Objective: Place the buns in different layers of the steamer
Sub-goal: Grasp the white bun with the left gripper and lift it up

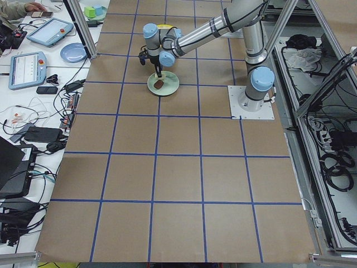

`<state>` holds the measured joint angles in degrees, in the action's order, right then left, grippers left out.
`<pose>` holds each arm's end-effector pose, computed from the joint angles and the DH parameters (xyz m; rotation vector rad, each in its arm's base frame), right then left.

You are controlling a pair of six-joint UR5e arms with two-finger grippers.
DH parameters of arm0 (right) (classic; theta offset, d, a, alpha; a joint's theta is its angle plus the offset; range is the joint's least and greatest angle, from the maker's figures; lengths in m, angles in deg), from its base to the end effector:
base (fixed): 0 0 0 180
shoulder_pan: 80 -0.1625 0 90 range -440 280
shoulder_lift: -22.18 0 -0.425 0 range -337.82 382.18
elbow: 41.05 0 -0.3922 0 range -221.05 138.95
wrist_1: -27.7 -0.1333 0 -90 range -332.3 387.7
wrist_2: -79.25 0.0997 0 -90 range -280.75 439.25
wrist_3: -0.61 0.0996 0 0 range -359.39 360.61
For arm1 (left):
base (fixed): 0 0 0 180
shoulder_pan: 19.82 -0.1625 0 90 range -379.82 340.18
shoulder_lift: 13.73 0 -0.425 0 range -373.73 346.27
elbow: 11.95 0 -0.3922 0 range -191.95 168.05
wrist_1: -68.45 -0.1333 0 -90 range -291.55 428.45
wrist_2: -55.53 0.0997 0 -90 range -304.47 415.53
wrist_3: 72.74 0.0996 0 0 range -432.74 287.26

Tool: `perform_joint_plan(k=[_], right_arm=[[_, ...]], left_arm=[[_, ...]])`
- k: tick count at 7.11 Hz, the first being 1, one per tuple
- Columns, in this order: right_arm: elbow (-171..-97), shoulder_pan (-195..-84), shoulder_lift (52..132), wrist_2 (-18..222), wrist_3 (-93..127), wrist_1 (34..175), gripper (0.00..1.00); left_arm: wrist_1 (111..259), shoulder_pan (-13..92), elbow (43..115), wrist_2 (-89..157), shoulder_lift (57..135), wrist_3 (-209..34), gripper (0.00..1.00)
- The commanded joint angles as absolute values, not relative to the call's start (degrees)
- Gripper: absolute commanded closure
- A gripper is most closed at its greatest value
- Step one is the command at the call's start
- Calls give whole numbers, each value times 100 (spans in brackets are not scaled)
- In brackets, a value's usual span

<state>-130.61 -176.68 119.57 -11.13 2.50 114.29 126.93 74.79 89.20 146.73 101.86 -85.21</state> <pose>0.1830 -0.4225 0.5458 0.1307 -3.1357 0.1216 -0.1781 -0.5756 0.2030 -0.2113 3.0972 0.1351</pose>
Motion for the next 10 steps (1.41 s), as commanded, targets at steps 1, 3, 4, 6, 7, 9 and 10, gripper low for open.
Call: perform_joint_plan(k=[1,3,4,6,7,9,10], right_arm=[[-13061,-17659,11939,-1110,254,11444,0],[-13061,-17659,11930,-1110,254,11444,0],[-13061,-17659,11930,-1119,246,11444,0],[-13061,-17659,11904,-1110,254,11497,0],[-13061,-17659,11912,-1110,246,11480,0],[-13061,-17651,11913,-1110,237,11471,0],[-13061,-17659,11921,-1110,245,11471,0]], left_arm=[[12655,7380,8834,14676,10045,-7851,99],[12699,6889,8737,14589,9843,-7556,99],[12699,6904,8615,14580,9711,-7529,99],[12725,7113,8238,14623,9553,-7546,98],[12786,7289,8132,14667,9491,-7564,98],[12831,7422,8104,14659,9490,-7791,95],[12779,7632,8104,14659,9499,-7984,98]])
